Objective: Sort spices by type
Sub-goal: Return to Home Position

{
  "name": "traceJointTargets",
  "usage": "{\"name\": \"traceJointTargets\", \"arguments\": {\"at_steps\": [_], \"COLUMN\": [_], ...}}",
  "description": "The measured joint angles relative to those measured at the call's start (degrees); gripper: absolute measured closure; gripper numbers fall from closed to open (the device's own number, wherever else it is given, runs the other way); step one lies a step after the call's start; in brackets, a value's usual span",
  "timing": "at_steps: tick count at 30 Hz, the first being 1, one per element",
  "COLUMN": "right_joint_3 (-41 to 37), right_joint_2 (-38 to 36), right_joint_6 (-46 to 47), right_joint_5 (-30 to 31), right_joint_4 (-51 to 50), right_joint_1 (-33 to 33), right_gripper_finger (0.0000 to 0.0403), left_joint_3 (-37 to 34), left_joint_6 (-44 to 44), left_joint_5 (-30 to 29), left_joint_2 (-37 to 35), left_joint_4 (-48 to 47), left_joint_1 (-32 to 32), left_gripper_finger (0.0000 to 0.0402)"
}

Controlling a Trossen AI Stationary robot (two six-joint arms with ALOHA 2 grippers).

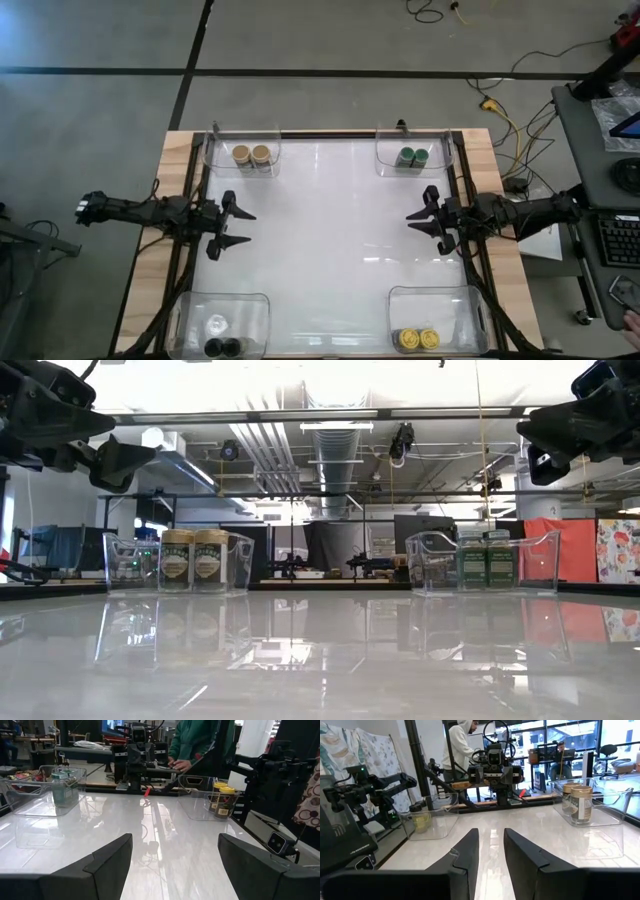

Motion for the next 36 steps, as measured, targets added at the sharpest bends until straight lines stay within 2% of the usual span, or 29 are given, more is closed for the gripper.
{"name": "traceJointTargets", "arguments": {"at_steps": [10, 25, 36], "right_joint_3": [0.00, 0.00, 0.00], "right_joint_2": [0.00, 0.00, 0.00], "right_joint_6": [0.00, 0.00, 0.00], "right_joint_5": [-0.01, -0.01, 0.00], "right_joint_4": [-0.02, -0.01, -0.01], "right_joint_1": [0.00, 0.00, 0.00], "right_gripper_finger": [0.0337, 0.0310, 0.0333], "left_joint_3": [0.00, 0.00, 0.00], "left_joint_6": [0.02, 0.02, 0.01], "left_joint_5": [0.01, -0.01, -0.01], "left_joint_2": [0.00, 0.00, 0.00], "left_joint_4": [-0.01, -0.01, -0.01], "left_joint_1": [0.00, 0.00, 0.00], "left_gripper_finger": [0.0122, 0.0122, 0.0122]}}
